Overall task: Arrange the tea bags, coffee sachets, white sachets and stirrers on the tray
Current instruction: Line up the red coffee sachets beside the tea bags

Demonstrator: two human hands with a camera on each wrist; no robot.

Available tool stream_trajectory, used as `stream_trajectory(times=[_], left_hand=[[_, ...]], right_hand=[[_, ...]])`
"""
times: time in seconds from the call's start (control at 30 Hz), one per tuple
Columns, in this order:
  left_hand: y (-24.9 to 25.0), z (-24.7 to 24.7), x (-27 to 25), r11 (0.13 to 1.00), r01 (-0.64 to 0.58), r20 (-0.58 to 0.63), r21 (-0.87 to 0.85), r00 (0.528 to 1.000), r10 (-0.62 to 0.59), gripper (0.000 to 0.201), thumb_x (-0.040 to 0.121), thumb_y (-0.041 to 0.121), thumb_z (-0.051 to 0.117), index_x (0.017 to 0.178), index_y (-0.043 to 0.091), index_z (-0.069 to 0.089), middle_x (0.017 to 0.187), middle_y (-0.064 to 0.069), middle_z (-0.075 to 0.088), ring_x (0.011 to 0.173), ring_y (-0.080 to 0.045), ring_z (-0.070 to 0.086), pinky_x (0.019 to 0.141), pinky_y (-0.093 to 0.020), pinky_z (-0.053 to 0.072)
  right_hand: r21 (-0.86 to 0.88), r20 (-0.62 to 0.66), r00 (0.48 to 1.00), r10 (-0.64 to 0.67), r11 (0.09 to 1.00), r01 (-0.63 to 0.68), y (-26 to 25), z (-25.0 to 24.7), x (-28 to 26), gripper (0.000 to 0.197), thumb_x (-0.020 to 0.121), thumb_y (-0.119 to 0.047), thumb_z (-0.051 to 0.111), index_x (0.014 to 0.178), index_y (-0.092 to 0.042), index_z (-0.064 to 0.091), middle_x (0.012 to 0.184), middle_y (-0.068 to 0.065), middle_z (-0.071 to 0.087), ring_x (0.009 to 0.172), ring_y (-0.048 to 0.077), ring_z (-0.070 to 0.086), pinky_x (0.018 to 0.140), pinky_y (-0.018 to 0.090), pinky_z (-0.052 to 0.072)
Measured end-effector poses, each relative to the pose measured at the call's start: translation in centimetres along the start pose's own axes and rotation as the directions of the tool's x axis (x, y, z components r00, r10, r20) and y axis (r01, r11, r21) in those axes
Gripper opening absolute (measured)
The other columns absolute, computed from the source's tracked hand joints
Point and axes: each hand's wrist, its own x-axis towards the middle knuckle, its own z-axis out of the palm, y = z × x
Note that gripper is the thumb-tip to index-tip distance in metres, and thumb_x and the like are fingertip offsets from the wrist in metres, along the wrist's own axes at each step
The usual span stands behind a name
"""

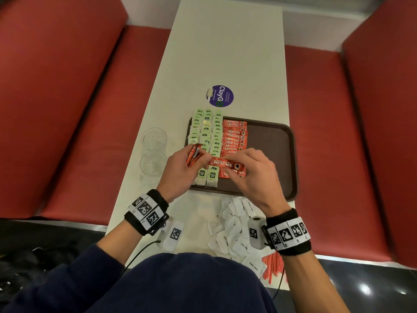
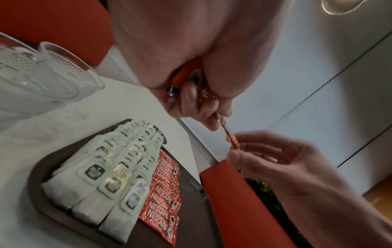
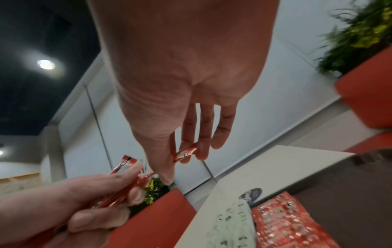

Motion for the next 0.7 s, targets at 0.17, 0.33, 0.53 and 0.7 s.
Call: stream_trajectory(times=[0.17, 0.33, 0.53, 0.7], left_hand=[[-1.4, -0.6, -0.5, 0.968, 0.161, -0.015, -0.195, 0.986, -0.167, 0.024, 0.107, 0.033, 0.068, 0.104, 0.010, 0.068, 0.073, -0.001, 0.065, 0.057, -0.009, 0.052, 0.053, -0.022, 0.042], [-1.8, -1.1, -1.4, 0.956, 0.194, 0.001, -0.219, 0.980, -0.199, 0.027, 0.107, 0.031, 0.067, 0.105, 0.004, 0.065, 0.071, -0.001, 0.058, 0.052, -0.006, 0.049, 0.049, -0.018, 0.039], [-1.9, -1.8, -1.6, 0.945, 0.230, 0.023, -0.231, 0.973, -0.231, 0.019, 0.106, 0.033, 0.068, 0.104, 0.014, 0.067, 0.072, -0.001, 0.058, 0.053, -0.008, 0.048, 0.048, -0.018, 0.038], [-2.6, -2.0, -2.0, 0.940, 0.260, 0.040, -0.219, 0.965, -0.258, 0.023, 0.107, 0.032, 0.068, 0.104, 0.009, 0.066, 0.074, -0.005, 0.054, 0.058, -0.014, 0.045, 0.050, -0.022, 0.037]], right_hand=[[-0.096, 0.147, 0.968, 0.203, 0.977, -0.190, 5.1, 1.7, -0.4, 0.032, 0.093, -0.039, 0.085, 0.123, -0.034, 0.077, 0.116, -0.010, 0.070, 0.111, 0.015, 0.062, 0.093, 0.040, 0.056], [-0.236, 0.313, 0.910, 0.271, 0.951, -0.201, 7.2, 5.0, -0.8, 0.033, 0.095, -0.036, 0.083, 0.127, -0.034, 0.075, 0.128, -0.005, 0.069, 0.117, 0.020, 0.059, 0.098, 0.042, 0.052], [-0.259, 0.303, 0.915, 0.268, 0.947, -0.192, 7.2, 7.1, -0.6, 0.035, 0.093, -0.037, 0.085, 0.127, -0.029, 0.076, 0.129, -0.004, 0.069, 0.115, 0.020, 0.056, 0.099, 0.040, 0.050], [-0.260, 0.302, 0.916, 0.265, 0.947, -0.188, 7.2, 7.5, -0.6, 0.034, 0.094, -0.041, 0.083, 0.125, -0.029, 0.075, 0.125, -0.004, 0.071, 0.113, 0.021, 0.058, 0.098, 0.043, 0.052]])
